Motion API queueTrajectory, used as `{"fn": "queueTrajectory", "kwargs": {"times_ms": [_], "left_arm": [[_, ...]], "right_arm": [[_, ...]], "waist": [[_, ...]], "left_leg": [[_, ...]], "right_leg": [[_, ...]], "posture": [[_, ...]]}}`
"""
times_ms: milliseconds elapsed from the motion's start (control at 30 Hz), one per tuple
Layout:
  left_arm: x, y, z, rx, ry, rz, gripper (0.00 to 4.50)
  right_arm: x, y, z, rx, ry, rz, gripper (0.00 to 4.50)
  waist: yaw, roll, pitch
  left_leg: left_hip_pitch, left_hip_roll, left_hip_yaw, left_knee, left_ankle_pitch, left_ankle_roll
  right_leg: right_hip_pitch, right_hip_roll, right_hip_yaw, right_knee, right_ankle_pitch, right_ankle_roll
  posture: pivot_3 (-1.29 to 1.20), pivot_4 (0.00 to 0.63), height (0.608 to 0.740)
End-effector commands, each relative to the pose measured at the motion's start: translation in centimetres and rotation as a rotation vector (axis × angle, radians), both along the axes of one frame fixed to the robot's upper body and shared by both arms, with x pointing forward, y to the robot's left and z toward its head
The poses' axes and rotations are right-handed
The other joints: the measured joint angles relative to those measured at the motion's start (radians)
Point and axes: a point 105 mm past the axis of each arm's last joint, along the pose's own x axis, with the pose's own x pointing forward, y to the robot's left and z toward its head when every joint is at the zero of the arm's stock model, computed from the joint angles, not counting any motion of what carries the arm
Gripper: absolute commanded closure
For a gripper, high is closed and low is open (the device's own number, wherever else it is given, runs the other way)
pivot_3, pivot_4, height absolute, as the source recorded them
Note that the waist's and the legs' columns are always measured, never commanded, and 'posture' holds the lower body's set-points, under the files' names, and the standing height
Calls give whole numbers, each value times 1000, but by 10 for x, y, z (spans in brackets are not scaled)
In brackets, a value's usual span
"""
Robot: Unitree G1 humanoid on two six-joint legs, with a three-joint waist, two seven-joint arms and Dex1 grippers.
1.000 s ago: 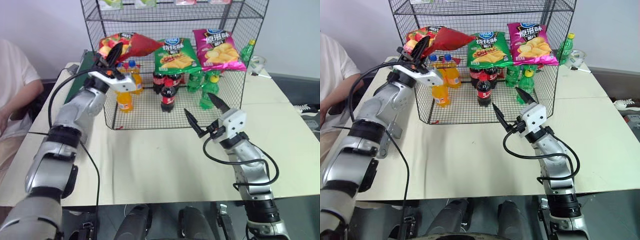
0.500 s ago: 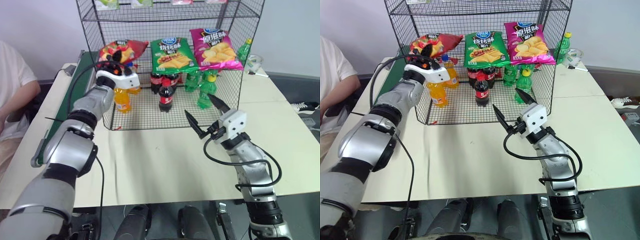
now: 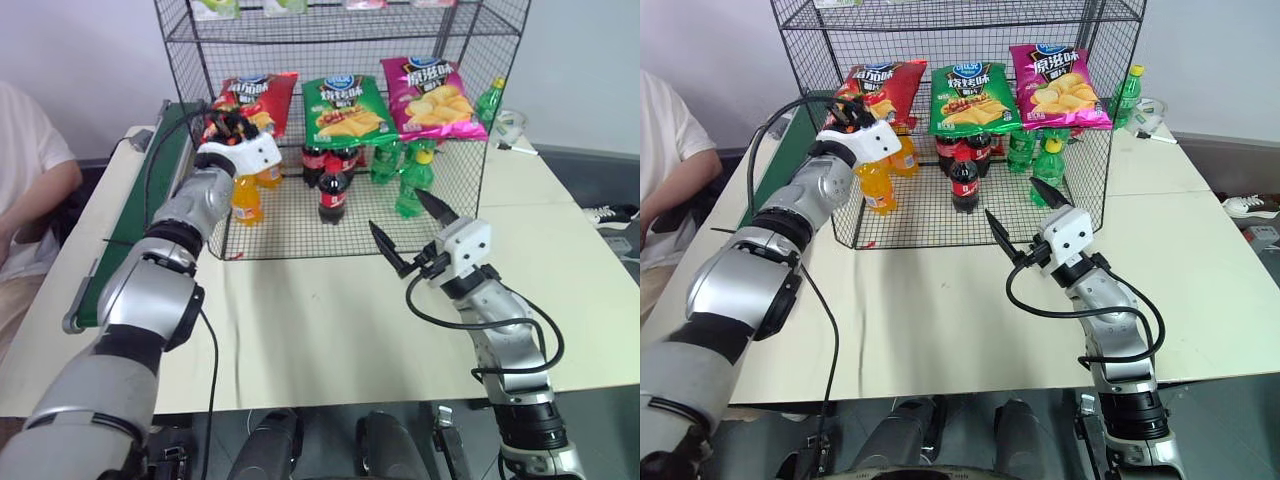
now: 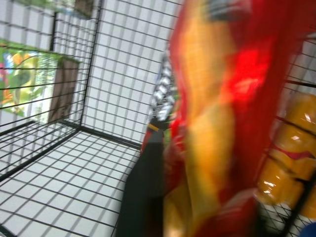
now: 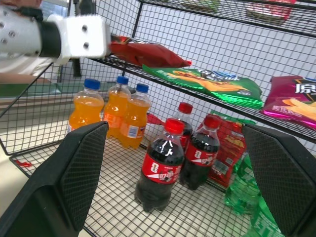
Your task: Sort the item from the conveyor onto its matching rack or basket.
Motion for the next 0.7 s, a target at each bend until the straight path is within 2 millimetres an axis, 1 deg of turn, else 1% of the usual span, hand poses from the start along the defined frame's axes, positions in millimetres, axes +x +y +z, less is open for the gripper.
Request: {"fn": "queueTrajectory", "kwargs": {"times_ms": [33,67,100,167,233,367,500,567,633,700], "left_arm": [[-1,-3,8,-24,-8,-36,1778],[-1,-2,8,-21,-6,-37,1252],[-2,2,9,-38,-10,-41,884],[-6,9,18,-79,-41,-59,884],[-13,11,27,-64,-84,-104,884],[-27,9,28,-40,-104,-181,884],[-55,6,20,16,-100,-255,884],[-68,13,14,56,-86,-238,884],[-81,26,8,10,-49,-226,884],[-97,30,-3,-138,47,-309,884]], "right_arm": [[-7,3,14,3,-61,15,0],[-7,4,14,3,-60,16,0],[-7,4,14,6,-57,20,0],[-7,5,12,7,-52,27,0],[-8,5,11,10,-48,32,0],[-7,6,10,11,-44,36,0],[-5,7,10,11,-42,49,0],[-4,7,10,7,-40,53,0],[-3,6,10,6,-40,54,0],[-3,5,10,5,-39,58,0]], "waist": [[1,0,0],[2,-1,-1],[3,-1,-1],[2,-1,-1],[-2,-1,-1],[-7,-1,-1],[-8,0,-1],[-8,0,-1],[-7,0,-1],[-7,0,-1]], "left_leg": [[0,0,0,0,0,0],[0,0,0,1,0,0],[1,0,0,1,0,0],[1,0,-1,1,0,0],[1,0,-1,1,0,0],[0,0,0,0,0,0],[0,0,0,0,0,0],[0,0,0,0,0,0],[0,1,0,-1,0,0],[0,1,0,-1,0,0]], "right_leg": [[0,0,0,0,0,0],[1,0,0,0,0,0],[1,0,0,0,0,0],[2,0,0,0,0,0],[2,0,0,0,0,0],[-1,0,1,0,0,0],[-2,0,2,1,0,0],[-2,0,2,1,0,0],[-2,0,2,1,0,-1],[-2,0,2,1,0,-1]], "posture": [[0,150,740],[0,150,740],[0,150,740],[0,150,740],[0,150,740],[0,150,740],[0,150,740],[0,150,740],[0,150,740],[0,150,740]]}}
